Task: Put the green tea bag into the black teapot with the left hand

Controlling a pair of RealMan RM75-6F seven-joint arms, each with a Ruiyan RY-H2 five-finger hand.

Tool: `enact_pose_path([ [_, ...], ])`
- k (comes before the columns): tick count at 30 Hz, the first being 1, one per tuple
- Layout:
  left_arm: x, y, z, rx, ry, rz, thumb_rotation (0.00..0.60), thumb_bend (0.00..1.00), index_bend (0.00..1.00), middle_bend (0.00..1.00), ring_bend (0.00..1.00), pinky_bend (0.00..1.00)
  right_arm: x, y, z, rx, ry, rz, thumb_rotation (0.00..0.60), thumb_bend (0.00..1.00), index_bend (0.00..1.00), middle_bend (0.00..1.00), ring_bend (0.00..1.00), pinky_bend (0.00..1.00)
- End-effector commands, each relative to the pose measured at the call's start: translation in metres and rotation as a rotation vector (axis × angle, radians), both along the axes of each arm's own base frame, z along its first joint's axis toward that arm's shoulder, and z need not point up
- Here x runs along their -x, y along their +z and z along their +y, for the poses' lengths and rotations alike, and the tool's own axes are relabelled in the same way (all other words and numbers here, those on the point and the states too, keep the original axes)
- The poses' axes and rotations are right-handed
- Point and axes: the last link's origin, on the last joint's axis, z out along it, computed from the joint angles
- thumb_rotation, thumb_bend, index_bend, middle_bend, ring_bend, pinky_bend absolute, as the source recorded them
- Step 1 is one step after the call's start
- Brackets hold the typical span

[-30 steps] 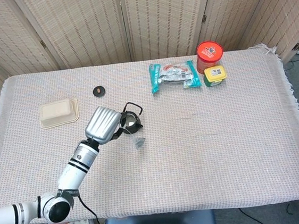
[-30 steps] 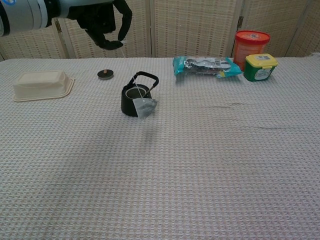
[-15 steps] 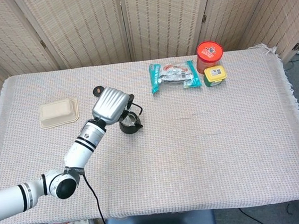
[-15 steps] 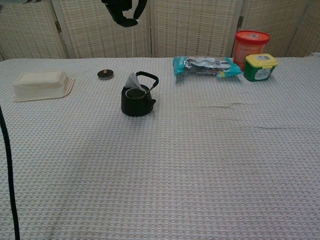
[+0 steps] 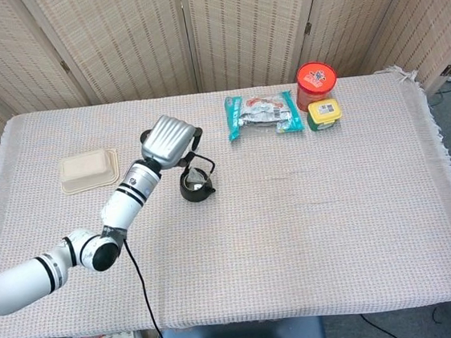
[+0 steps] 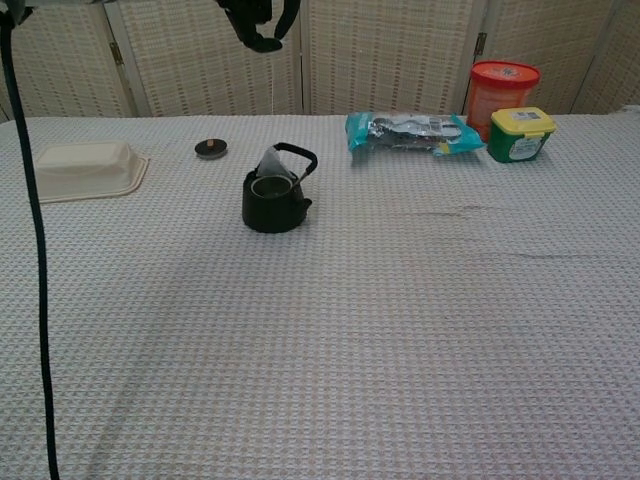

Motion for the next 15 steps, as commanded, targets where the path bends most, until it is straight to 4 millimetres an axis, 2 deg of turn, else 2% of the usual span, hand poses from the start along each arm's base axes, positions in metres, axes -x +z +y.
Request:
enact_pose_path([
  [1,0.009,-0.005,0.007,0.018,0.016,-0.007,0.6,0.44,0.63,1.0,1.0,1.0,0.0,-0.001,-0.003,-0.003,-0.008,0.003,0.6,0.17,0.0,0.0,0.0,0.0],
  [8,0.031,-0.012,0.016,0.048,0.063,-0.041,0.6,0.44,0.63,1.0,1.0,1.0,-0.001,-0.004,-0.008,-0.012,-0.016,0.006,0.6,0.17,0.0,0.0,0.0,0.0],
  [15,0.039,-0.024,0.015,0.078,0.07,-0.04,0.6,0.44,0.63,1.0,1.0,1.0,-0.002,-0.005,-0.008,-0.019,-0.012,0.008,0.6,0.17,0.0,0.0,0.0,0.0],
])
